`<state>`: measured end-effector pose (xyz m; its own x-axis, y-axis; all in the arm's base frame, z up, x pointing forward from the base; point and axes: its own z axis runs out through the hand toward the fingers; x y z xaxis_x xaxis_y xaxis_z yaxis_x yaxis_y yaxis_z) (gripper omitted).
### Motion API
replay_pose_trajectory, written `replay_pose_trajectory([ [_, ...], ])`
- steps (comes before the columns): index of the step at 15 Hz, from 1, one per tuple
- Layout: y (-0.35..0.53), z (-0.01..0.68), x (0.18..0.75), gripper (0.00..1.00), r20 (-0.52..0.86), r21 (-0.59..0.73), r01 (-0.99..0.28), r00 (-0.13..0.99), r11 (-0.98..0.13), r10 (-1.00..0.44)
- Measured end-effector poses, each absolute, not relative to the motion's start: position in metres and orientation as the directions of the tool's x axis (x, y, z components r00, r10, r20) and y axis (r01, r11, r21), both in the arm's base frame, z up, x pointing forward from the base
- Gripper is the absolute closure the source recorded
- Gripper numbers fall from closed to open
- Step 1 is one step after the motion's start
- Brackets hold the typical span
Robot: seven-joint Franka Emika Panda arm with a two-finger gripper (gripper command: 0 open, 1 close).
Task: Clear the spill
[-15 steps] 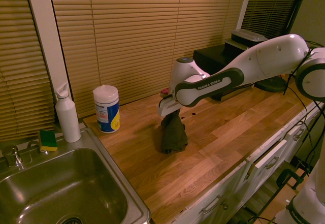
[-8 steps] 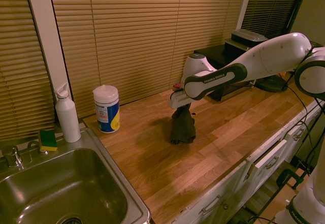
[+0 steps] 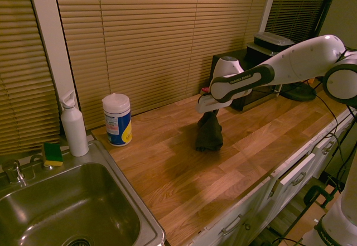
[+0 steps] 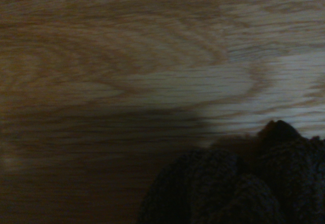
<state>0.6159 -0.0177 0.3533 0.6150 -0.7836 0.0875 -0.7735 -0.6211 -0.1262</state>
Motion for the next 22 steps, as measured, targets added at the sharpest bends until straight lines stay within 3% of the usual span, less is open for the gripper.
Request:
replay_pose_trajectory([
  [10,0.172,0.363,0.595,1.0,0.105,-0.097,-0.659,0.738,-0.746,-0.666],
  [22,0.351,0.351,0.575,1.0,0.127,-0.031,-0.593,0.796,-0.805,-0.591],
])
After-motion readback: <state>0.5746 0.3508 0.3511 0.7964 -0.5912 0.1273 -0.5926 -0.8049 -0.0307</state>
